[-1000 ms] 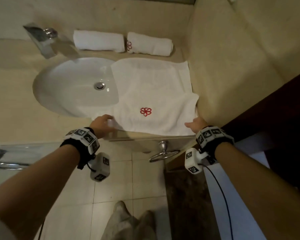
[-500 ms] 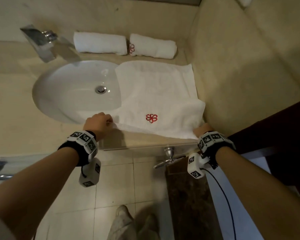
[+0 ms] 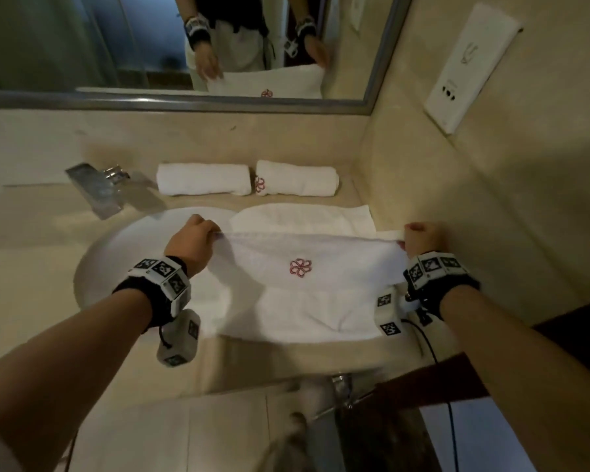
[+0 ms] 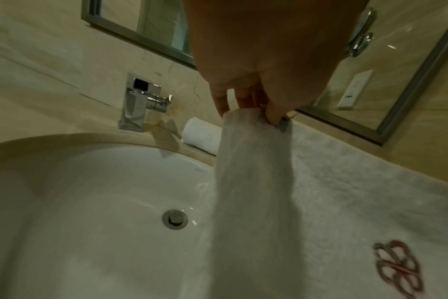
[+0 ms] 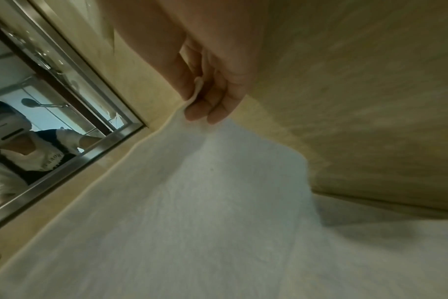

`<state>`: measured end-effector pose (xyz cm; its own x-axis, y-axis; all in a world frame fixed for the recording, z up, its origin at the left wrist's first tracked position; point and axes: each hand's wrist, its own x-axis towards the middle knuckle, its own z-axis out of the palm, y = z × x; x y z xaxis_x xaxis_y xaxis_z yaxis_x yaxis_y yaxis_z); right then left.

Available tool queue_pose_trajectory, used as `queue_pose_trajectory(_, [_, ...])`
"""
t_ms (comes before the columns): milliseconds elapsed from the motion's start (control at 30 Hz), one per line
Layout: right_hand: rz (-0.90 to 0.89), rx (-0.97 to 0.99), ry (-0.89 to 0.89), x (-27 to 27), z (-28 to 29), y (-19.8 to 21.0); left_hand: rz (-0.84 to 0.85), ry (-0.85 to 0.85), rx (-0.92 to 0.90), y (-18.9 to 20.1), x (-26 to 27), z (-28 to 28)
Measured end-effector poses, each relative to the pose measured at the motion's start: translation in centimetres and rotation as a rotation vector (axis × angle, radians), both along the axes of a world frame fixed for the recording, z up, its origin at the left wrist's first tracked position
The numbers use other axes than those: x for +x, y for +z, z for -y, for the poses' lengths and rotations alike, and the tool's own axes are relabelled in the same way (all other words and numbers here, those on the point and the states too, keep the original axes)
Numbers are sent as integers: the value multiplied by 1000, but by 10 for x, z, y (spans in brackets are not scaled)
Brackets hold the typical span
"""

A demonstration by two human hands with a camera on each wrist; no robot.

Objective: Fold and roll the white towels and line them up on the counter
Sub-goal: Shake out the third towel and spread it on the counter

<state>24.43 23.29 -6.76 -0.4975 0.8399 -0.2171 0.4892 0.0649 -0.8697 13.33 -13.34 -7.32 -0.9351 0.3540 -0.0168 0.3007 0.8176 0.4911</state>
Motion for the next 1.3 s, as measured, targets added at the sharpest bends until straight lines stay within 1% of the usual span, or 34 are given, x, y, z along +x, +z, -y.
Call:
queue_pose_trajectory(233, [-79, -73, 22, -77, -22, -13, 15, 84, -43, -9, -71, -33])
queue_pose_trajectory(300, [-68, -71, 39, -97, -21, -20, 40, 106, -51, -17, -86, -39])
queue_pose_trajectory(467, [23, -31, 94, -128, -20, -49, 148, 149, -119, -44, -111, -49])
queue_pose_trajectory(567, [91, 28, 89, -139, -26, -62, 202, 157, -151, -61, -129, -53])
queue_pose_trajectory(633, [157, 29, 68, -143, -31, -68, 231, 154, -164, -71, -144, -56])
queue_pose_trajectory(867, [320, 96, 15, -154, -36, -94, 291, 148, -203, -101, -179, -68])
queue_pose_trajectory(1000, [386, 91, 45, -166, -33, -109, 308, 184, -233, -113, -189, -74])
queue_pose_trajectory(1067, [418, 80, 91, -170, -34, -118, 313, 189, -252, -116, -189, -75])
queue_pose_trajectory(1100, [430, 83, 116, -171, -33, -121, 269, 170, -260, -116, -189, -77])
queue_pose_trajectory(1133, [436, 84, 137, -171, -32, -122, 183, 121, -260, -116, -187, -79])
queue_pose_trajectory(1200, [434, 79, 153, -171, -31, -121, 23, -56, -192, -111, -183, -90])
queue_pose_trajectory(1267, [421, 58, 155, -169, -29, -120, -3, -267, -102, -104, -176, -108])
queue_pose_trajectory(1300, [408, 32, 159, -167, -28, -120, 17, -316, -81, -101, -173, -120])
